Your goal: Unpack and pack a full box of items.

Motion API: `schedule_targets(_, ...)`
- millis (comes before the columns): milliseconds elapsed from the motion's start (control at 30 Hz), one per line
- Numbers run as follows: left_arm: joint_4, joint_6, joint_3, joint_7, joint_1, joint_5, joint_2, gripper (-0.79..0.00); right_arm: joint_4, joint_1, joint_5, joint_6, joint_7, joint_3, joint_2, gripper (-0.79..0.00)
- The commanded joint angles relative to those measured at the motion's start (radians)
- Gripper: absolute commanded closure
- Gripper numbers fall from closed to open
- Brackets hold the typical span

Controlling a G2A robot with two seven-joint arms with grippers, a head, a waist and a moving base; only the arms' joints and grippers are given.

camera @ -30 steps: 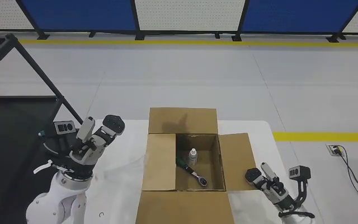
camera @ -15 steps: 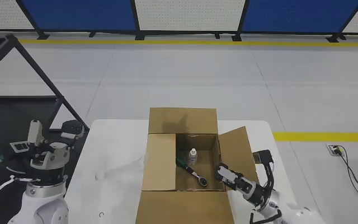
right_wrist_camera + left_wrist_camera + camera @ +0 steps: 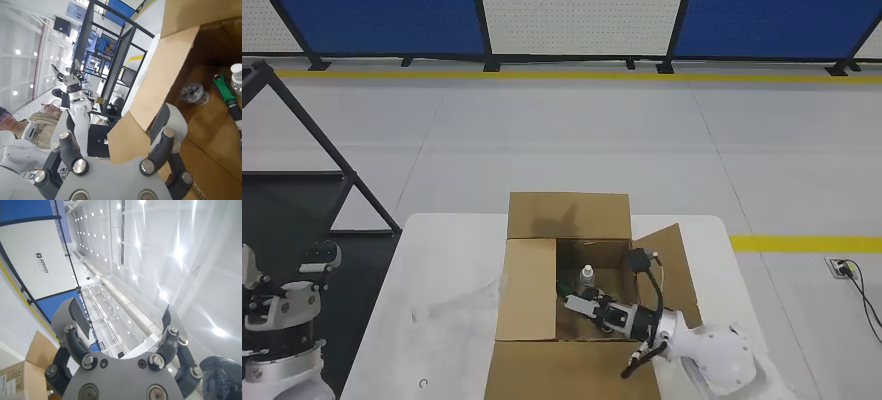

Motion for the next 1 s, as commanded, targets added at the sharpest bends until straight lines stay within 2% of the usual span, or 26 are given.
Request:
schedule_targets(0,0.007,-0.003,0.003,-0.004,0.006,0.007,0.000,-0.785,0.064,0.042,-0.010,0.031,-0.006,-0.041,-0.009,-0.785)
schedule_targets(167,0.008,-0.004,0.019,-0.005,0.013,0.002,-0.001,-0.785,0.207,0.132,0.052,0.045,0.017,-0.126,-0.038,-0.785)
schedule_targets(333,0.018,0.004,0.032,-0.011,0.013,0.022,0.000,-0.785,0.262,0.174,0.101,0.007,0.015,-0.190,-0.064,-0.785)
schedule_targets(733,0.026,0.002,0.036,-0.010,0.034,0.033,0.001,-0.785,0.231,0.212,0.211,-0.086,-0.074,-0.248,-0.110,-0.785)
schedule_targets(967,0.026,0.000,0.022,-0.007,0.061,0.023,0.001,-0.785,0.209,0.260,0.278,-0.150,-0.132,-0.326,-0.156,-0.785)
